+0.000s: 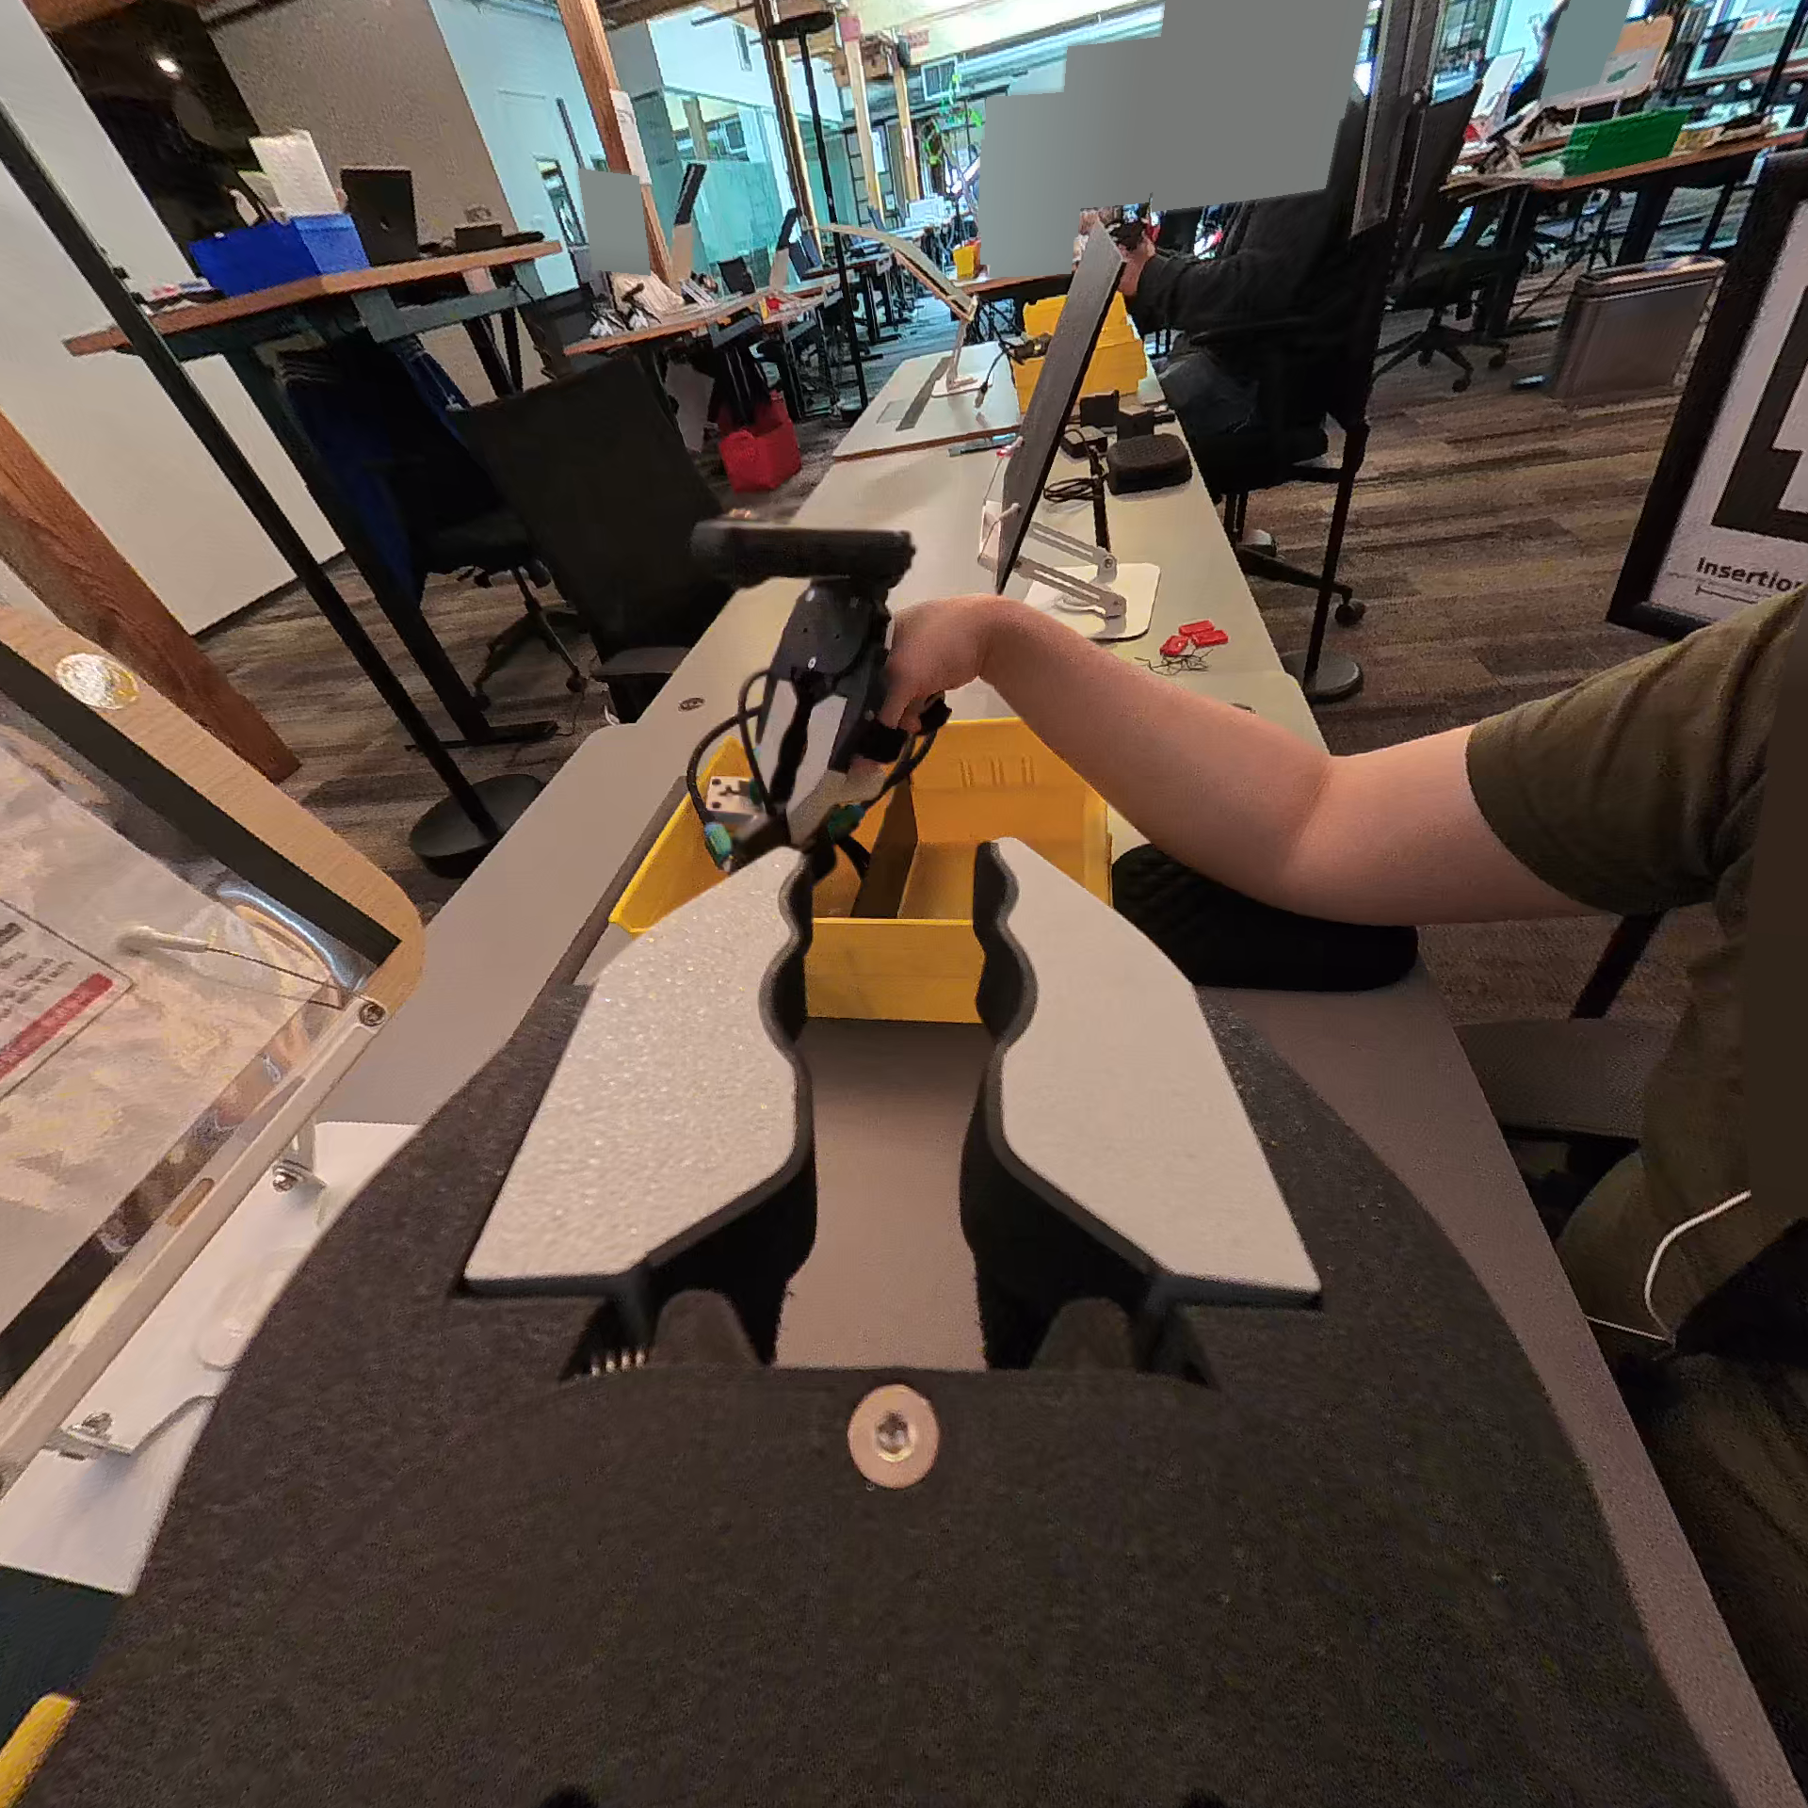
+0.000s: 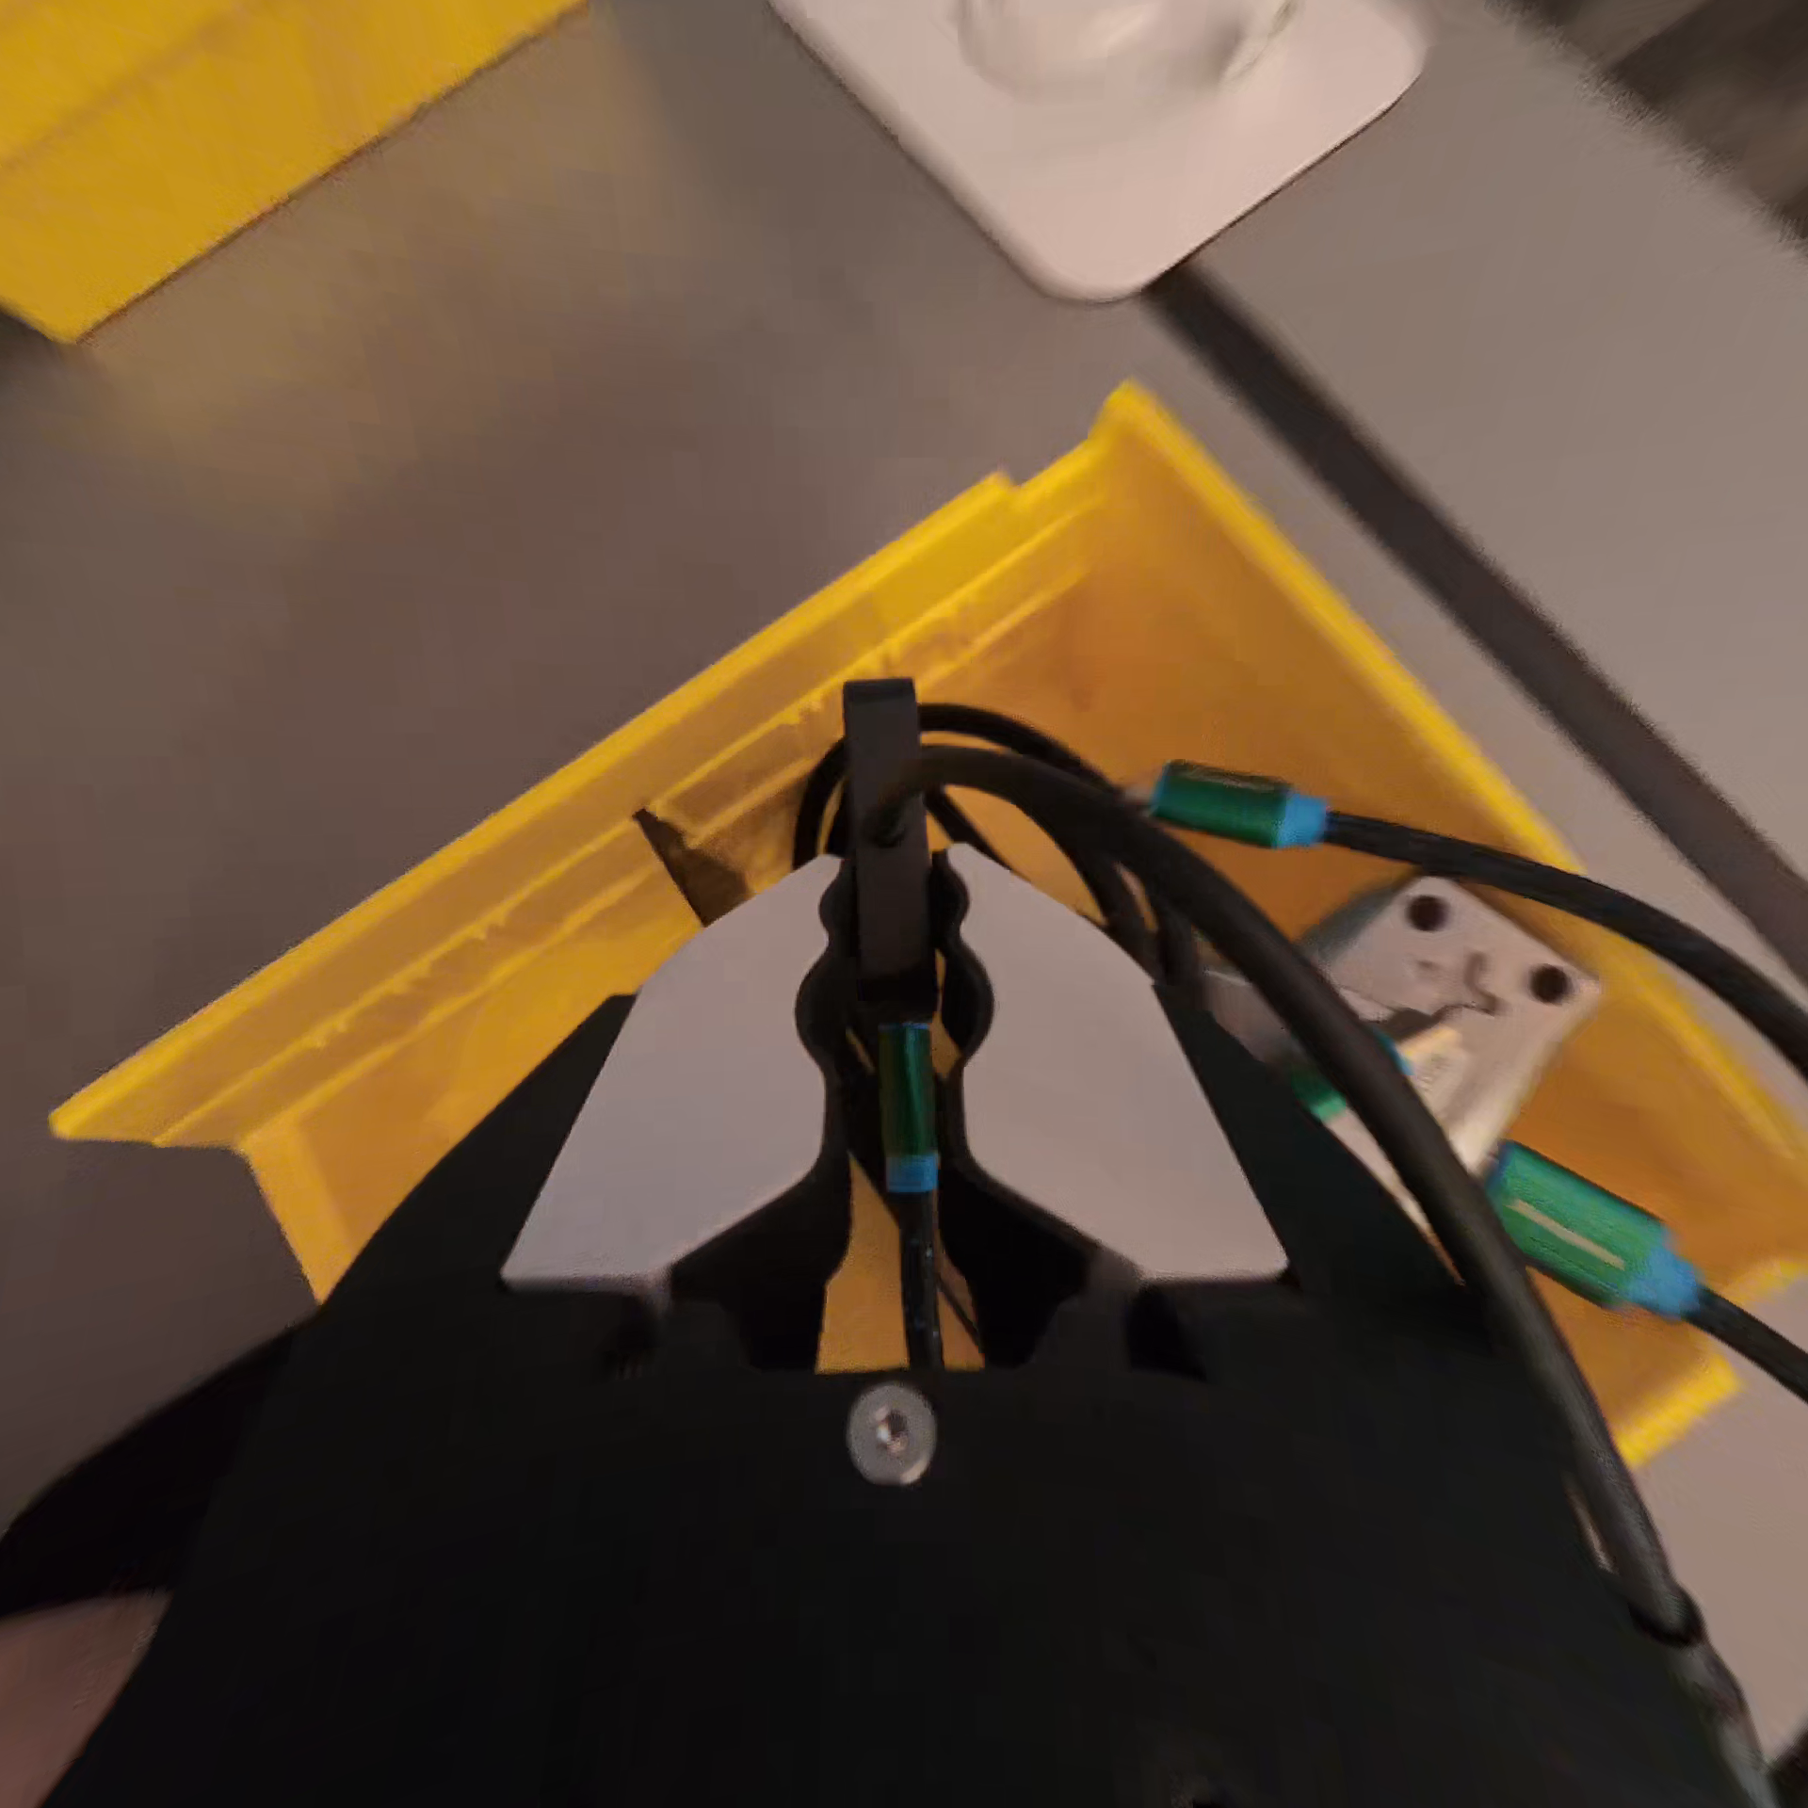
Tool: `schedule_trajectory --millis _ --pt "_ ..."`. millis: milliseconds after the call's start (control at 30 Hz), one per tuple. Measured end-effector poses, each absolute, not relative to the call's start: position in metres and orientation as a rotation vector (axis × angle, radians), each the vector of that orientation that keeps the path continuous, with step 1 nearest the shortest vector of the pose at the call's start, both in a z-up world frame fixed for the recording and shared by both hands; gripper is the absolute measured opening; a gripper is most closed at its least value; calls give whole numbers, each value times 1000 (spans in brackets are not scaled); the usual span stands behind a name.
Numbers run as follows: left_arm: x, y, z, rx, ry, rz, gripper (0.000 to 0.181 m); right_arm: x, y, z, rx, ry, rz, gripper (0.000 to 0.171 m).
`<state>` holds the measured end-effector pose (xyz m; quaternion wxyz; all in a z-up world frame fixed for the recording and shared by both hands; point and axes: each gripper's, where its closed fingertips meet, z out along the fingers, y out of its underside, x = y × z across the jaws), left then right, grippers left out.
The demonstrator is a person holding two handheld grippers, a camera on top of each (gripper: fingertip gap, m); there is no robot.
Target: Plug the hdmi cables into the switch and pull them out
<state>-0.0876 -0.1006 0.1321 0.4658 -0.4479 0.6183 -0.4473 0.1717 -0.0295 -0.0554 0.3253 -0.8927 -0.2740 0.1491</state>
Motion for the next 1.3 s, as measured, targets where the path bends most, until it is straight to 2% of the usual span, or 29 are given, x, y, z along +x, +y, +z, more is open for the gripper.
schedule_trajectory --millis 133,233,333,567,667,800,933,1033,1300 --pt "-83 -102 124 -1115 1560 -1075 31 179 -39 -102 -2609 -813 241 19" --pt "-82 -102 120 -1133 1581 -1062 31 178 -42 -105 -2716 -748 260 25" --pt "-84 -100 120 -1143 1579 -1052 31 169 -51 -81 -2684 -729 297 25" --pt "-114 -77 123 -1283 1489 -995 31 180 -118 -20 -2597 -773 11 21" --pt "-148 -31 107 -1537 1334 -738 35 224 -147 -7 -2622 -556 -258 20" --pt "-214 12 77 -1871 1106 -448 45 270 -169 3 -2619 -211 -318 20" --pt "-290 43 43 -2171 853 -133 61 298 -175 -18 -2689 -15 -221 41" --pt "-339 62 23 -2277 732 52 60 304 -177 -43 -2779 -4 -126 47" --pt "-412 86 -27 -2485 392 -17 72 297 -158 -81 -2845 3 132 42"
